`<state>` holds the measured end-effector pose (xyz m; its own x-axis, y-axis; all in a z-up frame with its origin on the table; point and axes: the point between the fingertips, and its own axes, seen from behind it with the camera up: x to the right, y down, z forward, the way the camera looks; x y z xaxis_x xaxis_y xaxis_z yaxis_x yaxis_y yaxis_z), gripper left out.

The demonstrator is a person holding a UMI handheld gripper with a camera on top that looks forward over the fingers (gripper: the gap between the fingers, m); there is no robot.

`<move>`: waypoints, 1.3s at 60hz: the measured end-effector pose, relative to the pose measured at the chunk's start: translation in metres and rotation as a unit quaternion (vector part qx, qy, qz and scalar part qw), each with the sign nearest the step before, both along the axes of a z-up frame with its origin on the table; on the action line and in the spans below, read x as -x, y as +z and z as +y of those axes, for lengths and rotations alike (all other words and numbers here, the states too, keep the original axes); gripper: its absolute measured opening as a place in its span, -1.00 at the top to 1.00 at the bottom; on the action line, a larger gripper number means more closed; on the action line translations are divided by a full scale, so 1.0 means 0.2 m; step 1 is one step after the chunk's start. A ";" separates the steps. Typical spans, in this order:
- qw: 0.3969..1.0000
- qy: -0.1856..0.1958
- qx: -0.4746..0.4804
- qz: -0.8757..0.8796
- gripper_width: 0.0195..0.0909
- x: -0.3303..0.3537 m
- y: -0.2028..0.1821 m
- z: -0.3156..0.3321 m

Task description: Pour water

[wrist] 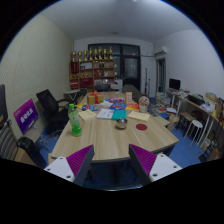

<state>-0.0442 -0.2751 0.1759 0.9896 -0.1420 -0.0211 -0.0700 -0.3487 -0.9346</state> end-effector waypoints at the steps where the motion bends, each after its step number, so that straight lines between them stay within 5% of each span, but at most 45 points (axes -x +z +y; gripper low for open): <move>1: 1.000 -0.002 -0.001 0.001 -0.70 0.00 0.00 0.00; 22: 1.000 0.017 -0.015 0.005 -0.70 0.18 0.02 0.11; 41: 0.991 0.120 -0.055 -0.003 -0.71 0.77 -0.16 1.10; 66: 0.985 0.153 -0.072 -0.015 -0.73 1.02 -0.47 1.92; 67: 0.985 0.155 -0.075 -0.016 -0.72 1.03 -0.47 1.94; 71: 0.984 0.160 -0.075 -0.020 -0.01 1.05 -0.47 1.99; 78: 0.984 0.161 -0.070 -0.019 0.05 1.06 -0.47 2.01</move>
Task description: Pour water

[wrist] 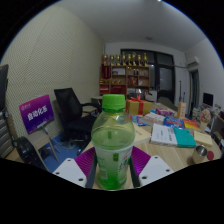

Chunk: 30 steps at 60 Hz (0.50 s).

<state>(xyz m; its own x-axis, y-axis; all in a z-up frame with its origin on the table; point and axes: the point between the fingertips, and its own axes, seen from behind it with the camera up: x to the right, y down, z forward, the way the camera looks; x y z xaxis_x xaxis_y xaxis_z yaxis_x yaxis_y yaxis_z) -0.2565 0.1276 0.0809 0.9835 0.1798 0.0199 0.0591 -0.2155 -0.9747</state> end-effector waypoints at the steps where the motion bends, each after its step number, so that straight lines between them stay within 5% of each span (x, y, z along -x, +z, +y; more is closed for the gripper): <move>1: 1.000 0.002 0.000 -0.002 0.05 0.00 0.00 0.00; 12: 1.000 0.024 0.000 -0.005 0.17 0.02 0.00 0.01; 21: 0.999 0.038 0.029 0.016 0.48 0.00 -0.02 0.03; 30: 0.995 0.054 0.058 0.061 0.49 0.00 0.08 0.03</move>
<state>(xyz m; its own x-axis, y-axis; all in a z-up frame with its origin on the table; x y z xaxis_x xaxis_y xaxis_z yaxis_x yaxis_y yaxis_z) -0.2569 0.1327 0.0968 0.9520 0.2793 -0.1255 -0.0288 -0.3265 -0.9448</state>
